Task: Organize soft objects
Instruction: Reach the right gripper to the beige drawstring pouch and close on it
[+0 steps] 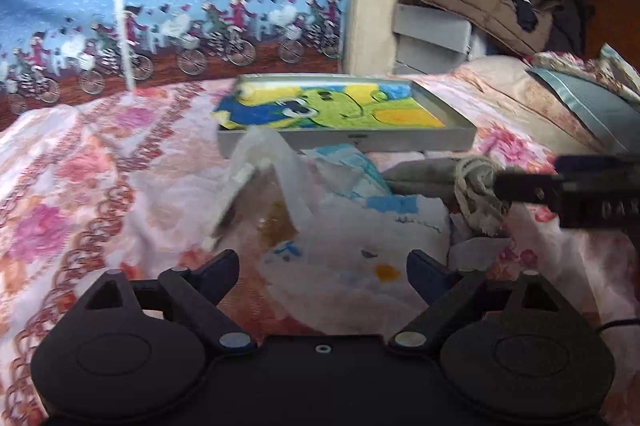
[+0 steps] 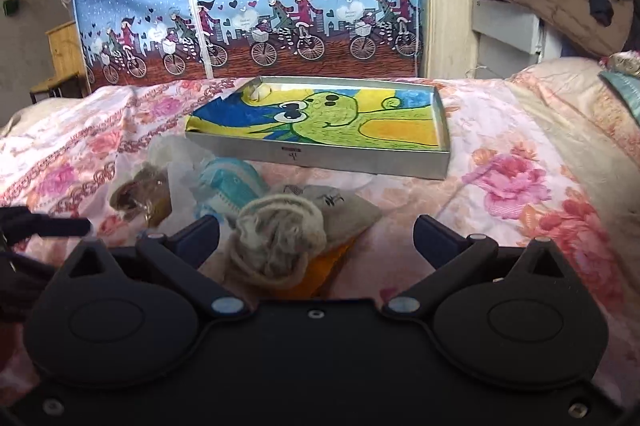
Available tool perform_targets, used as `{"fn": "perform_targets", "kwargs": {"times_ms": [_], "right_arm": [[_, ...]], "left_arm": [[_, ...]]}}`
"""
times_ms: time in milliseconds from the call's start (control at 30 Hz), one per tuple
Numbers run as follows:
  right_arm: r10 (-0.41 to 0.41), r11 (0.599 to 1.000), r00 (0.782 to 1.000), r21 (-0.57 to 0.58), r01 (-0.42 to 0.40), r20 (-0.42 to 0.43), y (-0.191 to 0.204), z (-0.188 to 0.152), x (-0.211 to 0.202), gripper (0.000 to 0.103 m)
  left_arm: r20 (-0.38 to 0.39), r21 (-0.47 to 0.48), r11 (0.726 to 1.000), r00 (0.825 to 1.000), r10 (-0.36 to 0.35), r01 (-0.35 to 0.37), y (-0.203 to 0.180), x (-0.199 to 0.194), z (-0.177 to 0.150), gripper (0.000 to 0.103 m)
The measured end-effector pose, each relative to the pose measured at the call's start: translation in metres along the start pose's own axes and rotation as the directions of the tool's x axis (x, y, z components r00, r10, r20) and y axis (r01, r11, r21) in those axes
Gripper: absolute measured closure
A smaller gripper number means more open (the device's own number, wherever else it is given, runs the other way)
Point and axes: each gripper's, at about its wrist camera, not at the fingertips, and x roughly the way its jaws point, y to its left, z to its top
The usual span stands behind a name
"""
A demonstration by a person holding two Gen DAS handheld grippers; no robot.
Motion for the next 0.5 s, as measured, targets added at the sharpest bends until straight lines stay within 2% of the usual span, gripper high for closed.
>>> {"fn": "perform_targets", "kwargs": {"times_ms": [133, 333, 400, 500], "right_arm": [[0.036, 0.999, 0.999, -0.003, -0.036, -0.007, 0.002, 0.006, 0.028, 0.007], [0.077, 0.997, 0.996, 0.022, -0.076, -0.05, 0.006, 0.004, 0.057, 0.031], [0.094, 0.995, 0.994, 0.026, -0.093, -0.062, 0.006, -0.001, 0.063, 0.043], [0.115, 0.993, 0.991, 0.03, -0.113, -0.063, 0.01, -0.001, 0.063, 0.05]], "left_arm": [[-0.059, -0.031, 0.999, 0.998, -0.025, 0.024, 0.003, 0.02, -0.002, 0.016], [-0.131, -0.137, 0.99, 0.989, -0.064, 0.046, 0.012, 0.035, -0.004, 0.016], [-0.142, -0.173, 0.984, 0.987, -0.069, 0.044, 0.016, 0.037, -0.005, 0.016], [-0.151, -0.203, 0.978, 0.986, -0.071, 0.04, 0.02, 0.039, -0.005, 0.025]]}}
